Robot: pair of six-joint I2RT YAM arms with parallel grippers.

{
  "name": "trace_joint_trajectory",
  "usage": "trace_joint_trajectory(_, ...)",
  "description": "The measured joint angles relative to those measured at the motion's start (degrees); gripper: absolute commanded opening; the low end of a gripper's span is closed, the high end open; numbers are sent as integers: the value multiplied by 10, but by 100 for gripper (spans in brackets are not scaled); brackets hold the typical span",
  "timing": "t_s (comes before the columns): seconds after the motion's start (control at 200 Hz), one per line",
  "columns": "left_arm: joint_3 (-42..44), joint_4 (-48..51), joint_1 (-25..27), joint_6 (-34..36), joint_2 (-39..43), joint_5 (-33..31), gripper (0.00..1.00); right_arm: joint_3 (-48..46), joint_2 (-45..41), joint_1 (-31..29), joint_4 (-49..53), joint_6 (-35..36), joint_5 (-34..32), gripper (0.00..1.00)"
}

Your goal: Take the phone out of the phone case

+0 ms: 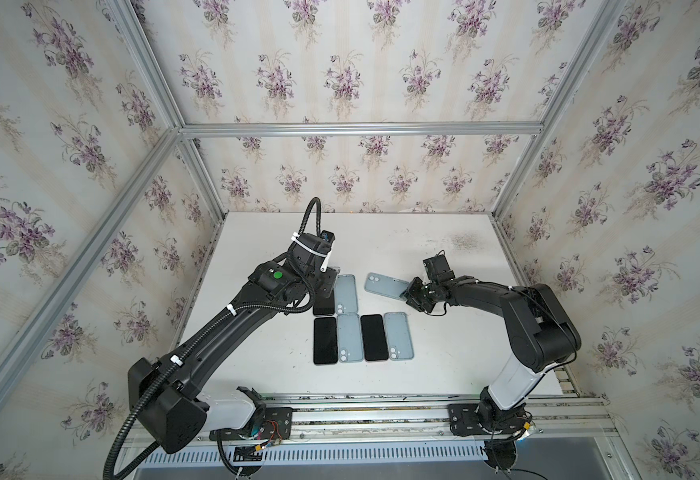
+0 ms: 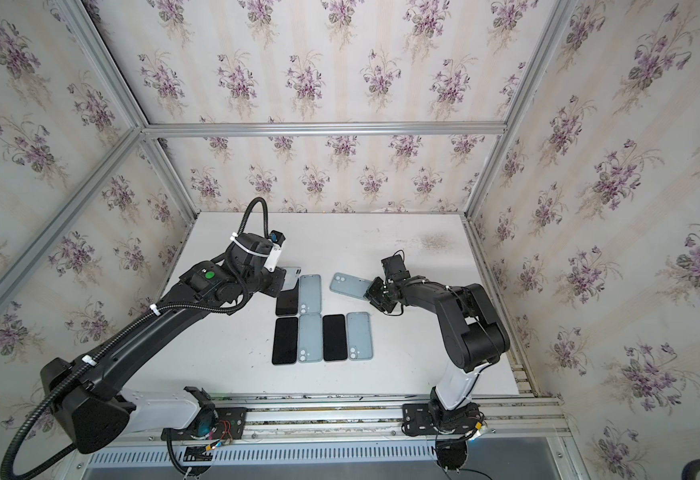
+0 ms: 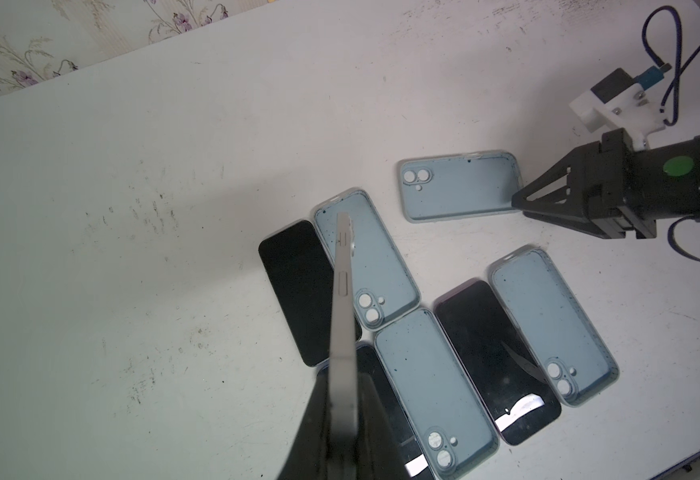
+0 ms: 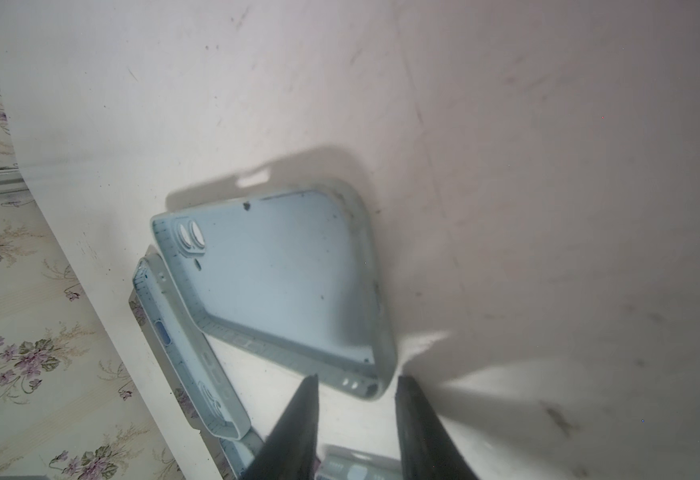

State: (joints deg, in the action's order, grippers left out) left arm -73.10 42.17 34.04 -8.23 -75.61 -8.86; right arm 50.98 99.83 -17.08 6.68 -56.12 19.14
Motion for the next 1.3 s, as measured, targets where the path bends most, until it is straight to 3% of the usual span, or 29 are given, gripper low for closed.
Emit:
trace_joint_trajectory(0.135, 9, -5, -5, 0, 6, 3, 0, 12, 14, 0, 8, 0, -4, 11)
trace_joint_trajectory(0.285, 20, -11, -12, 2, 12, 6, 0, 33, 28, 5, 32, 13, -11, 0)
trace_joint_trajectory(0.62, 35, -19, -33, 5, 24, 16, 0, 129, 67, 24, 143, 111, -69, 0)
trace_joint_trajectory(0.984, 41, -21, -40, 6, 19, 26, 0, 356, 183, 17, 344, 410, -202, 0)
trace_joint_trajectory(1.164, 41, -24, -40, 6, 10, 30, 0, 374, 195, -19, 368, 552, -291, 0)
trace_joint_trajectory(1.299, 39, -24, -40, 6, 5, 32, 0, 371, 198, -65, 327, 661, -361, 0)
